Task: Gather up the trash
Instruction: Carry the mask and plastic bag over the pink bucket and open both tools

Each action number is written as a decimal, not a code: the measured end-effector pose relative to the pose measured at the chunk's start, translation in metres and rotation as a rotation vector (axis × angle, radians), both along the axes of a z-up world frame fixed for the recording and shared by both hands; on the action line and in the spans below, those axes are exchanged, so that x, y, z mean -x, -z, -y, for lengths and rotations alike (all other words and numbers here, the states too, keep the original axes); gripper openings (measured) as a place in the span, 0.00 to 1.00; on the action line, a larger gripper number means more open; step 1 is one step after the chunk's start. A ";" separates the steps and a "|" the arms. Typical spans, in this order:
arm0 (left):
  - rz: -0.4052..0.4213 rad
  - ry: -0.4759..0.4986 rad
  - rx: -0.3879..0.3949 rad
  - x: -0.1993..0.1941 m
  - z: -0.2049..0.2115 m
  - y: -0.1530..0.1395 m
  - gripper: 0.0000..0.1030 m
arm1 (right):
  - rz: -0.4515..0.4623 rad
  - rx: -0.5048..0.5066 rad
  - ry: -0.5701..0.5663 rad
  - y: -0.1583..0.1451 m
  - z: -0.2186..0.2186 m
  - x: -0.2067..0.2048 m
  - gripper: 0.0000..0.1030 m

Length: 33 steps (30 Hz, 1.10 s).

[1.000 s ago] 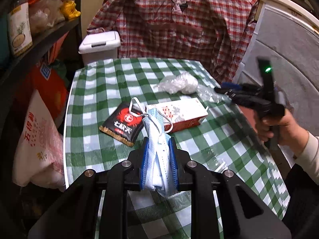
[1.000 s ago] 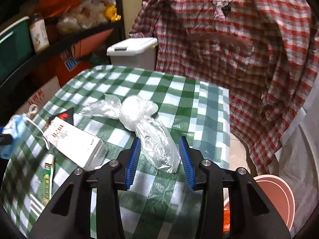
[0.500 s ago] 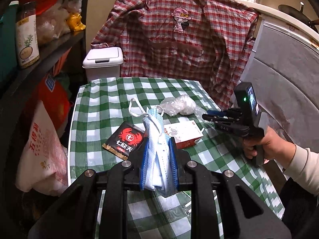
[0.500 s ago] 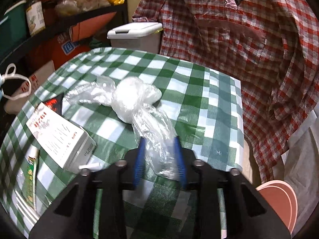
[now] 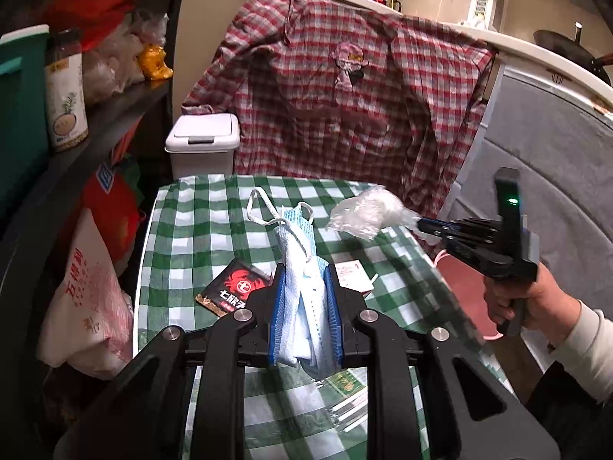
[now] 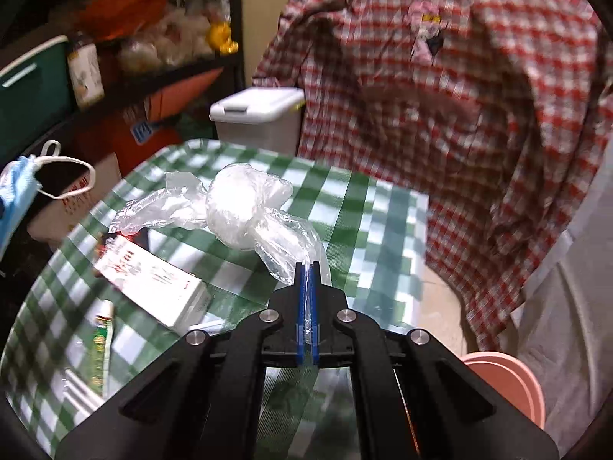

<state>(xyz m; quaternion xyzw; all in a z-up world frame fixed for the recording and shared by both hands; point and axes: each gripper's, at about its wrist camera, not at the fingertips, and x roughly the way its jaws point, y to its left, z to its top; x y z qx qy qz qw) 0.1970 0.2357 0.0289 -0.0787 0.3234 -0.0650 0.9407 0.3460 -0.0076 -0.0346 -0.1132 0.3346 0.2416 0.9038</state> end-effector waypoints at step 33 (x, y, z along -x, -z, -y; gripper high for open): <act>0.184 -0.110 -0.053 0.037 0.122 -0.067 0.19 | 0.204 -0.130 0.335 -0.111 0.172 0.144 0.02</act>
